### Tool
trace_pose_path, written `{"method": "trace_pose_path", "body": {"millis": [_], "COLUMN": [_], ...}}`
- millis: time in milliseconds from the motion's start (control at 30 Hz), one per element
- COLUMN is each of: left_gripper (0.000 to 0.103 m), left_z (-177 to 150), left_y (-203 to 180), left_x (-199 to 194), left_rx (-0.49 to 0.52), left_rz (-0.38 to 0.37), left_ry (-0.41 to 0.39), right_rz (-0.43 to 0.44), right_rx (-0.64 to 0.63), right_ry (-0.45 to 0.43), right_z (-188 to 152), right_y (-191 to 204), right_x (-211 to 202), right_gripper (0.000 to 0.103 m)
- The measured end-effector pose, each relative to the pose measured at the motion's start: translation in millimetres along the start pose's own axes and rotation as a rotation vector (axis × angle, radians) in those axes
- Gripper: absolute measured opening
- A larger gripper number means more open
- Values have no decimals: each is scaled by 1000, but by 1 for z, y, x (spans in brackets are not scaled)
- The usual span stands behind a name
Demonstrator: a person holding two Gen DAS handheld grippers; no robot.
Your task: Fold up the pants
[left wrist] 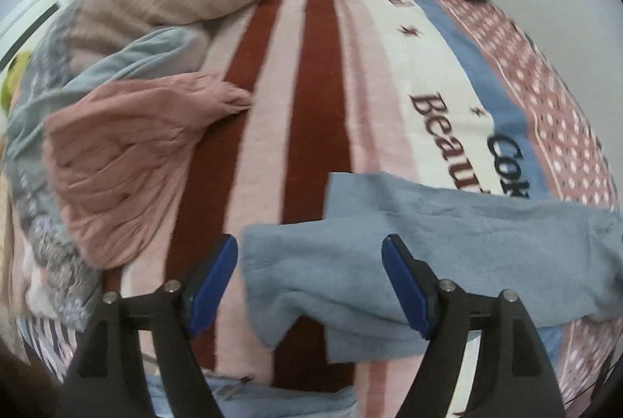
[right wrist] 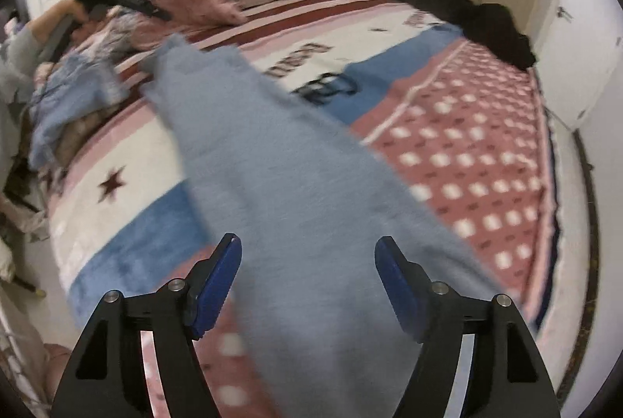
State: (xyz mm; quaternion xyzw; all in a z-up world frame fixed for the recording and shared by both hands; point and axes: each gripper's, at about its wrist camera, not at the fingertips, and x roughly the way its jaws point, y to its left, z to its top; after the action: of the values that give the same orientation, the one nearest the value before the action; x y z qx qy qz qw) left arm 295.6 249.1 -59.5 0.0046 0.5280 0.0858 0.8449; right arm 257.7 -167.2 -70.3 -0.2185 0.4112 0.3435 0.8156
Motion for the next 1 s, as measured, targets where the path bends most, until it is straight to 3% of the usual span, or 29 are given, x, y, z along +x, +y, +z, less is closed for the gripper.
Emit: {"method": "trace_pose_path", "body": {"millis": [100, 200, 400, 533, 600, 633, 667, 700, 833, 1000], "left_gripper": [74, 74, 74, 74, 74, 74, 74, 74, 74, 74], "left_z": [3, 7, 7, 5, 5, 5, 6, 7, 10, 11], "left_y": [-33, -63, -106, -119, -120, -119, -117, -116, -110, -99], "left_x": [22, 37, 54, 66, 68, 68, 68, 68, 67, 59], "left_rx": [46, 96, 170, 199, 213, 212, 207, 200, 182, 154], "left_rz": [-26, -52, -92, -92, -84, -83, -79, -77, -71, -62], "left_ry": [35, 54, 79, 93, 93, 92, 90, 90, 76, 49], "right_rz": [-39, 4, 60, 117, 153, 181, 198, 204, 178, 6], "right_rx": [9, -2, -100, -100, -88, -85, -99, -118, -167, -217], "right_ry": [45, 86, 87, 145, 148, 154, 164, 166, 182, 101], "right_z": [10, 15, 32, 42, 42, 41, 38, 36, 31, 31], "right_y": [-30, -47, -39, -41, -42, -41, -38, -34, -23, -9], "right_x": [19, 43, 83, 107, 107, 105, 101, 98, 93, 84], "right_gripper": [67, 64, 62, 62, 43, 28, 22, 7, 3, 1]}}
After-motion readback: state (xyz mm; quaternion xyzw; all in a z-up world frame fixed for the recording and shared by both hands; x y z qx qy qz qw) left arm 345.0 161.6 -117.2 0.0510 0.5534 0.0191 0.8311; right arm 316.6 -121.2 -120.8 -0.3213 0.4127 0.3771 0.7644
